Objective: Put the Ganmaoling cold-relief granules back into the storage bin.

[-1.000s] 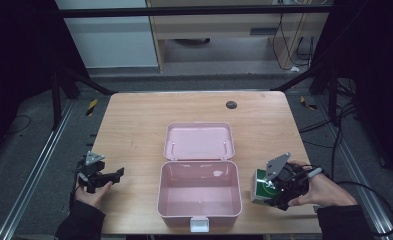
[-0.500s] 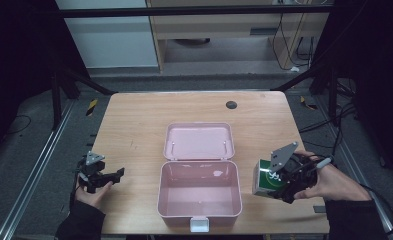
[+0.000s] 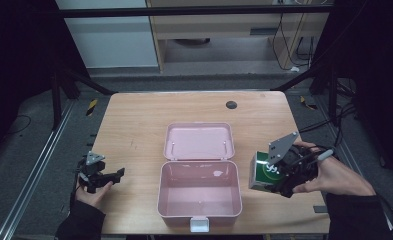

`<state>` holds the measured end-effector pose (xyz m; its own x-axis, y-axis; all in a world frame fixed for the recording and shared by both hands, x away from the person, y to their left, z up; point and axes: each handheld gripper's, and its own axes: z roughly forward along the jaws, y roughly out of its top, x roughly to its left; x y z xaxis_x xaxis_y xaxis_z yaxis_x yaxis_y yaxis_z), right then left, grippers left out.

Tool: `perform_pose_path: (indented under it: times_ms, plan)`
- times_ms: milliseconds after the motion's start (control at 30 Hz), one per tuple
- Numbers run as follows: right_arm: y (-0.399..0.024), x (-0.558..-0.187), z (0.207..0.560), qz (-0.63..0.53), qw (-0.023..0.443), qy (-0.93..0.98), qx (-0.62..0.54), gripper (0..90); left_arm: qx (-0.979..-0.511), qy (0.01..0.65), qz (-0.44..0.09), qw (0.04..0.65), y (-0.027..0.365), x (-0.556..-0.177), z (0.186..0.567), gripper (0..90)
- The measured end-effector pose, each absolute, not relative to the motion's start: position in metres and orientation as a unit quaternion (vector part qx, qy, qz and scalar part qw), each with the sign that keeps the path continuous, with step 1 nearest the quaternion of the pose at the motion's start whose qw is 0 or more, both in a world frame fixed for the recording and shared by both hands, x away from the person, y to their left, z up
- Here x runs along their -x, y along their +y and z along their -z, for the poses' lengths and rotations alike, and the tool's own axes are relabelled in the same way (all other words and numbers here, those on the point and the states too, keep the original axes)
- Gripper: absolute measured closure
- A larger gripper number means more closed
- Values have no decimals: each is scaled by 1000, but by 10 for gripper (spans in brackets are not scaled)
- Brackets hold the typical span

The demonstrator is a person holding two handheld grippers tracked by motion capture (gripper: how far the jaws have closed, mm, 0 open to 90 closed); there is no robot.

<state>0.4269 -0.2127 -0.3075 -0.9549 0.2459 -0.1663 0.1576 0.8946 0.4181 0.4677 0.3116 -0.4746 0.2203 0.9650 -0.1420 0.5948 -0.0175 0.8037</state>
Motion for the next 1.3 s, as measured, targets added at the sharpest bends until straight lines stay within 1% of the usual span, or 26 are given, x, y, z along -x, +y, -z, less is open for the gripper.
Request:
perform_pose_path:
  times_ms: [400,700,1000,1300]
  plan:
    - [-188,-428,284,-204,105,969,-91,160,-674,579,-235,395,312,-468,475,193]
    - [-166,-430,276,-207,104,970,-71,160,-673,579,-235,395,311,-468,475,193]
    - [-144,-433,273,-222,105,968,-58,159,-673,580,-235,395,311,-468,475,194]
    - [-125,-436,279,-226,103,967,-52,159,-674,578,-235,395,312,-468,475,194]
